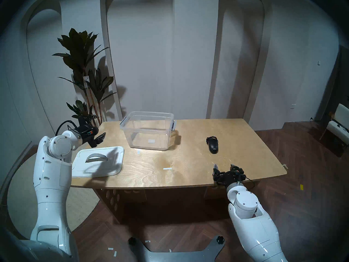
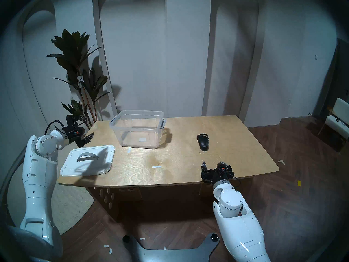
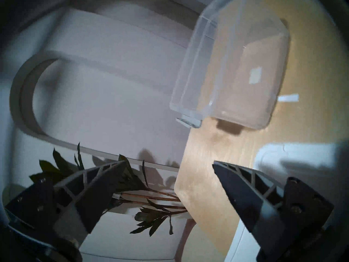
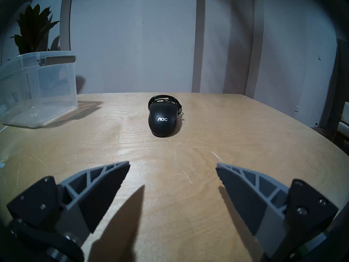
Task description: Open a storage container and put mouse inside
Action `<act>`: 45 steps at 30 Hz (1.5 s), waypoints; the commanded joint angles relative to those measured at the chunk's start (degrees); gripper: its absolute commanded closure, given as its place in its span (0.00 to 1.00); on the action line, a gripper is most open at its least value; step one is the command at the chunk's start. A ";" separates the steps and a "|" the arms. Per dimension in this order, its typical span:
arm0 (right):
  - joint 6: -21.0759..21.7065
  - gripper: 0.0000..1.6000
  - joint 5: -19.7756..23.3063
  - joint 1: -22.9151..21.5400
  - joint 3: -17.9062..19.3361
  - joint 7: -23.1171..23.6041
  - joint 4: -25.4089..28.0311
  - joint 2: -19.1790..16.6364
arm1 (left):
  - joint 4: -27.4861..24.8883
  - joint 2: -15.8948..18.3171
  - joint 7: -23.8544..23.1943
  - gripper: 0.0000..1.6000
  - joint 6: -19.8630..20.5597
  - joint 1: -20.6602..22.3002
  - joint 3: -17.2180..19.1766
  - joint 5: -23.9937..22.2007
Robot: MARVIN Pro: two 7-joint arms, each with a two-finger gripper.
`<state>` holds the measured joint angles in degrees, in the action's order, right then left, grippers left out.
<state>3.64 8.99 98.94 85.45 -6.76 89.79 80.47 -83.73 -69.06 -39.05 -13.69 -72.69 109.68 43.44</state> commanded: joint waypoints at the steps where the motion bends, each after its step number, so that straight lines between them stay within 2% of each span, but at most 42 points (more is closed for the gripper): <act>1: -0.50 0.00 0.01 -0.52 0.02 0.03 1.18 0.02 | 0.64 -6.71 6.91 0.00 6.48 3.42 1.79 -9.02; 2: -0.52 0.00 0.03 -0.50 0.01 0.02 1.20 0.01 | 0.66 -8.29 8.67 0.00 7.34 3.63 2.54 -9.44; 3: -0.52 0.00 0.05 -0.51 -0.01 0.00 1.20 -0.01 | 1.46 -7.61 8.27 0.00 8.55 4.02 2.49 -12.54; 5: -0.54 0.00 0.08 -0.49 -0.04 -0.03 1.23 -0.04 | 1.52 -10.52 10.86 0.00 10.72 4.77 4.49 -13.73; 6: -0.56 0.00 0.09 -0.48 -0.05 -0.04 1.26 -0.06 | 1.68 -10.12 11.36 0.00 11.82 4.91 4.22 -14.93; 7: -0.56 0.00 0.11 -0.48 -0.06 -0.05 1.26 -0.07 | 1.90 -11.69 11.25 0.00 12.63 5.46 5.41 -15.99; 8: -0.58 0.00 0.12 -0.46 -0.07 -0.06 1.29 -0.09 | 2.23 -11.21 11.72 0.00 13.58 5.58 5.09 -17.72; 9: -0.61 0.00 0.15 -0.44 -0.09 -0.08 1.33 -0.12 | 1.85 -13.50 12.69 0.00 15.35 6.19 6.56 -17.16; 10: -0.62 0.00 0.16 -0.42 -0.10 -0.09 1.35 -0.13 | 2.22 -12.76 12.90 0.00 15.83 6.23 6.03 -18.01; 11: -0.61 0.00 0.18 -0.43 -0.11 -0.10 1.34 -0.14 | 2.58 -13.99 12.19 0.00 17.20 6.90 7.14 -19.50; 13: -0.67 0.00 0.22 -0.37 -0.13 -0.13 1.44 -0.18 | 2.60 -13.81 13.75 0.00 18.71 7.18 6.74 -18.29; 15: -0.69 0.00 0.25 -0.35 -0.16 -0.15 1.46 -0.21 | 2.73 -14.17 13.59 0.00 19.76 7.48 7.00 -19.19; 20: -0.73 0.00 0.35 -0.33 -0.23 -0.23 1.50 -0.31 | 2.02 -13.67 14.31 0.00 19.94 6.87 5.80 -18.04; 21: 1.84 0.00 4.08 -0.92 0.80 1.90 1.54 0.36 | 2.02 -13.66 14.33 0.00 19.97 6.87 5.79 -18.06; 27: 2.99 0.00 1.42 -6.29 0.30 -0.41 -2.79 -0.09 | 1.99 -13.57 14.62 0.00 20.30 6.81 5.60 -18.19; 32: 1.96 0.00 -0.32 -9.77 0.34 -1.44 -5.38 -0.38 | 2.00 -13.47 14.81 0.00 20.48 6.74 5.43 -18.36; 33: 1.98 0.00 -0.59 -8.56 0.61 -1.13 -3.71 -0.49 | 2.00 -13.46 14.84 0.00 20.49 6.73 5.41 -18.38; 34: 2.15 0.00 -0.53 -10.78 0.17 -1.09 -5.50 -0.52 | 2.01 -13.44 14.88 0.00 20.49 6.71 5.38 -18.42; 35: 2.08 0.00 -0.90 -9.56 0.39 -0.95 -3.82 -0.49 | 2.02 -13.41 14.92 0.00 20.49 6.70 5.34 -18.46; 38: 2.40 0.00 -1.32 -12.37 -0.25 -1.21 -4.99 -0.10 | 2.04 -13.35 15.03 0.00 20.47 6.67 5.26 -18.55; 39: 2.38 0.00 -1.72 -11.22 -0.14 -1.35 -3.34 0.11 | 2.05 -13.32 15.07 0.00 20.47 6.66 5.23 -18.58; 45: 5.40 0.00 -1.52 -15.52 -1.28 -1.56 -6.87 2.01 | 2.04 -13.16 15.28 0.00 20.47 6.60 5.04 -18.78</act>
<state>6.59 7.53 89.28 84.89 -8.51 83.91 80.53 -80.47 -82.77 -23.89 7.14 -67.48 114.84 24.67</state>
